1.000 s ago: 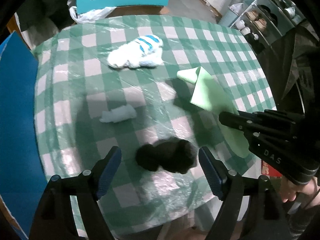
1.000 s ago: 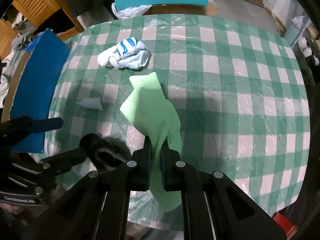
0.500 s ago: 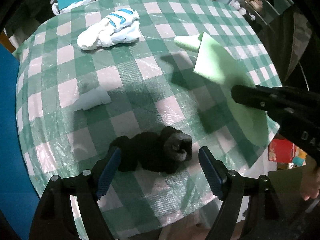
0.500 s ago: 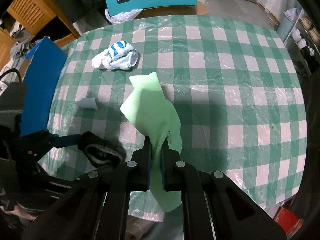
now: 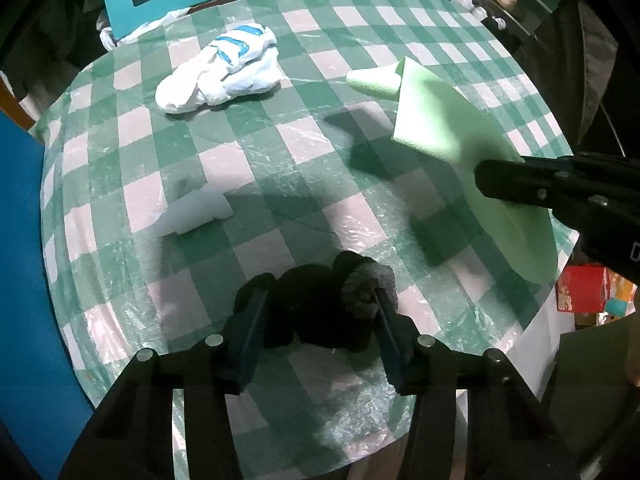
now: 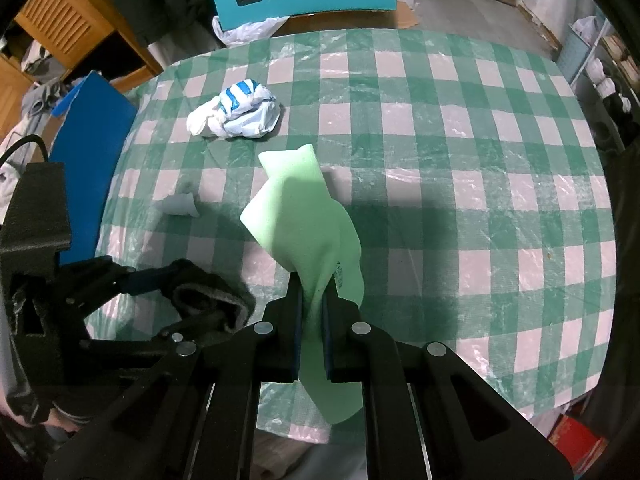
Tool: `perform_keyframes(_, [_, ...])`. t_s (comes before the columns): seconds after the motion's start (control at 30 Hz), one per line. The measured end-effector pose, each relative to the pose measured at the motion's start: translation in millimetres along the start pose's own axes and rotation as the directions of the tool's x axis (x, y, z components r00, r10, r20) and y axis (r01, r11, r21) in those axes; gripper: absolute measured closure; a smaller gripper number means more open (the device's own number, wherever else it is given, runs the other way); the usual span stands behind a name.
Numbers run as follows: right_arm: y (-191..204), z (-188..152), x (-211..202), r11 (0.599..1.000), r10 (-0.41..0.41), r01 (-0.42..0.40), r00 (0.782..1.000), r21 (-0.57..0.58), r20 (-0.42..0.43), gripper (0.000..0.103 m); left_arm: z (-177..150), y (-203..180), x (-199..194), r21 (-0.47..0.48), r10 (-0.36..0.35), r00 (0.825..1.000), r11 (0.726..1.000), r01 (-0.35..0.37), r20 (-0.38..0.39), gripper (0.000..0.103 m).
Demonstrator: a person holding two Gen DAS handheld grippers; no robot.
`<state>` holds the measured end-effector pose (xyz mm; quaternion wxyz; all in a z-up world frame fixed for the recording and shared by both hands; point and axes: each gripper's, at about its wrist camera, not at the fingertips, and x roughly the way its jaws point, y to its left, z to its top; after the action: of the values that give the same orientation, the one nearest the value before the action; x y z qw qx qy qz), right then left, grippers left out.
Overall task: Organize soft objects
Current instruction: 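Carry the green sheet with the right tool while the left tool carries the black glove to the box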
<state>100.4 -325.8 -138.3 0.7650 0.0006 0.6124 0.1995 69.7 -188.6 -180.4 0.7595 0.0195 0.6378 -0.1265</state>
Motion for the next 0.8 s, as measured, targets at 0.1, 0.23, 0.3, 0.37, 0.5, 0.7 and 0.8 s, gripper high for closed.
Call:
perform_keyframes(0.1, [2,0,-2,1.0,0.003,-0.003,1.0,-0.001,0.006,0.095,-1,6,-6,-0.007,0.0,1.0,1.0,0.0,0.007,0.052])
perform_keyframes(0.23, [4,1,-5,1.0,0.007,-0.007,1.0,-0.004,0.013,0.095,-1,15,-18,-0.014,0.006,0.999,1.0,-0.005,0.032,0.052])
perform_keyframes(0.3, [6,2,-6,1.0,0.008,-0.008,1.0,-0.006,0.016,0.095,-1,17,-25,-0.016,0.012,0.999,1.0,-0.012,0.047,0.052])
perform_keyframes(0.37, [8,3,-8,1.0,0.01,-0.01,1.0,-0.008,0.02,0.095,-1,20,-33,-0.021,0.018,0.998,1.0,-0.016,0.063,0.052])
perform_keyframes(0.5, [15,6,-13,1.0,0.015,-0.014,0.999,-0.019,0.031,0.095,0,24,-44,-0.036,0.013,0.996,0.999,-0.01,0.084,0.052])
perform_keyframes(0.7, [27,9,-22,0.999,0.019,-0.017,0.998,-0.037,0.055,0.095,1,29,-59,-0.045,0.038,0.992,0.998,-0.033,0.118,0.052])
perform_keyframes(0.8, [34,10,-26,0.999,0.017,-0.014,0.998,-0.048,0.066,0.095,2,35,-67,-0.057,0.044,0.99,0.998,-0.037,0.133,0.052])
